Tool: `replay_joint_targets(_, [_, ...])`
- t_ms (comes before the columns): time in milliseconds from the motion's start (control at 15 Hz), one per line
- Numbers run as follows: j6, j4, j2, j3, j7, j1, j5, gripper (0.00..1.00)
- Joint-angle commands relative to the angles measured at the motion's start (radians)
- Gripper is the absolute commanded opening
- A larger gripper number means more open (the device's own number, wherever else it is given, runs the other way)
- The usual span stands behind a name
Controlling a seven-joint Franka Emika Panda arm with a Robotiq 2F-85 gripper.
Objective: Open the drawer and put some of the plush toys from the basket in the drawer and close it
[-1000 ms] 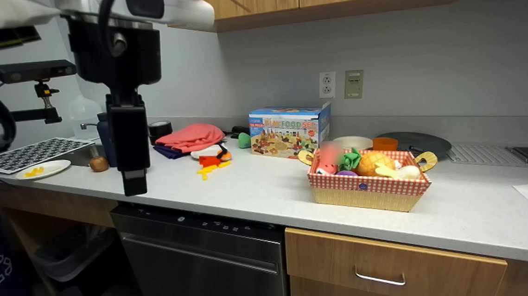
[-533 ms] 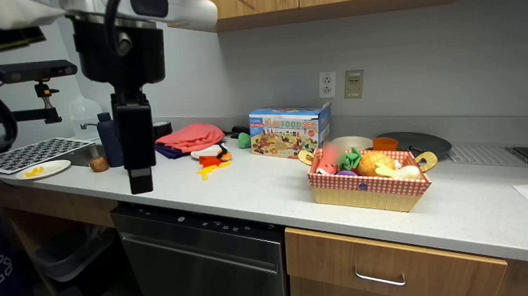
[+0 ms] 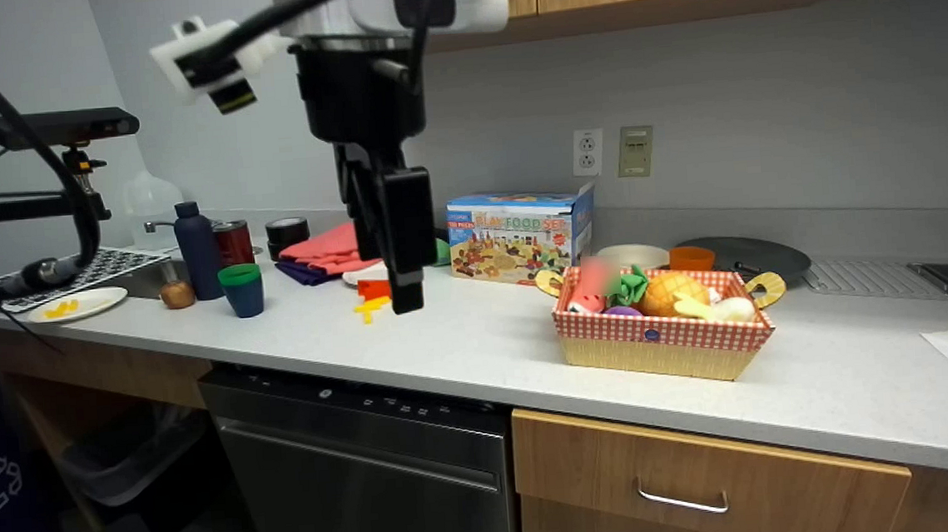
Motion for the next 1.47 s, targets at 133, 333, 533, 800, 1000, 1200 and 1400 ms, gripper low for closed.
replay_joint_targets(133, [0.06,0.097,0.27,-0.072,-0.041,-0.052,0.029,1.0])
replay_joint_targets(333, [0.065,0.061,0.251,-0.058,-0.018,-0.063,0.006,1.0])
replay_joint_targets(533, [0.066,0.061,0.252,-0.047,-0.016,-0.062,0.006,1.0])
replay_joint_targets(800, [0.111,0.083,0.292,-0.048,-0.037,-0.046,0.035,1.0])
replay_joint_targets(1000, [0.26,0.138,0.414,-0.062,-0.076,-0.022,0.126,1.0])
replay_joint_targets(1200, [0.389,0.221,0.555,-0.066,-0.132,-0.016,0.241,1.0])
replay_joint_targets(1400, [0.436,0.292,0.673,-0.056,-0.147,-0.041,0.301,1.0])
